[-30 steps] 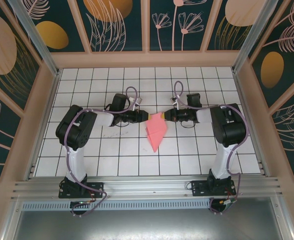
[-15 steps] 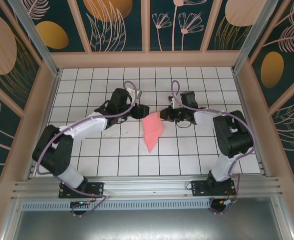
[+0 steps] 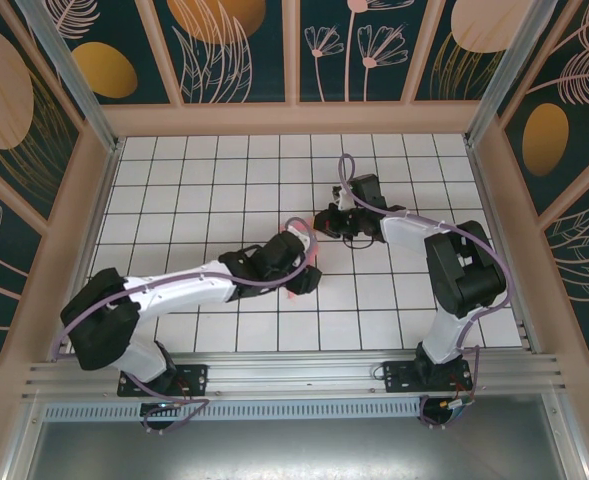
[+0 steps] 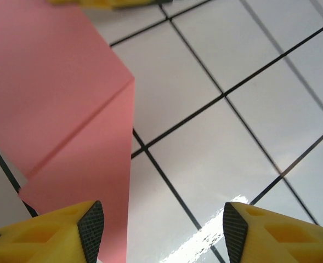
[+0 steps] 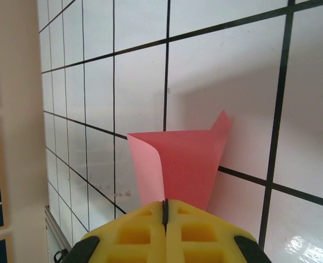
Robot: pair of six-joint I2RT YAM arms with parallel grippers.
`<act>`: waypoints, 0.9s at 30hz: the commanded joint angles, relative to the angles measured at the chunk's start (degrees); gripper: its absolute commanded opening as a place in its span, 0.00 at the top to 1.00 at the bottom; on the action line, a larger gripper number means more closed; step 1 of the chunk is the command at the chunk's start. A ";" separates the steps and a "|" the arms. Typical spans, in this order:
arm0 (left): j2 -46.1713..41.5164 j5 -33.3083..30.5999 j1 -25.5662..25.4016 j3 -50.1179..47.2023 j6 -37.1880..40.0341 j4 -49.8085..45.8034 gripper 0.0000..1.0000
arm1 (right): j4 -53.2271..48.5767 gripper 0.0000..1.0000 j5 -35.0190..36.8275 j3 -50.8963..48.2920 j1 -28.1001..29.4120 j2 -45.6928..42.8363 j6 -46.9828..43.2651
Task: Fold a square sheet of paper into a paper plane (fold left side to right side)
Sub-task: Fold the wing for the fifth time at the center of the table.
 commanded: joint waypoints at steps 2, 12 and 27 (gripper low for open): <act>4.77 -7.80 -2.36 3.83 -4.85 -6.05 0.38 | -1.60 1.00 1.45 1.22 0.47 0.72 1.76; 13.49 -14.61 -4.42 9.47 -6.80 -10.98 0.37 | -1.48 1.00 1.21 1.04 0.82 1.33 1.67; 18.01 -16.81 -4.44 11.41 -7.85 -12.12 0.63 | -1.81 1.00 0.72 1.32 0.86 2.25 0.82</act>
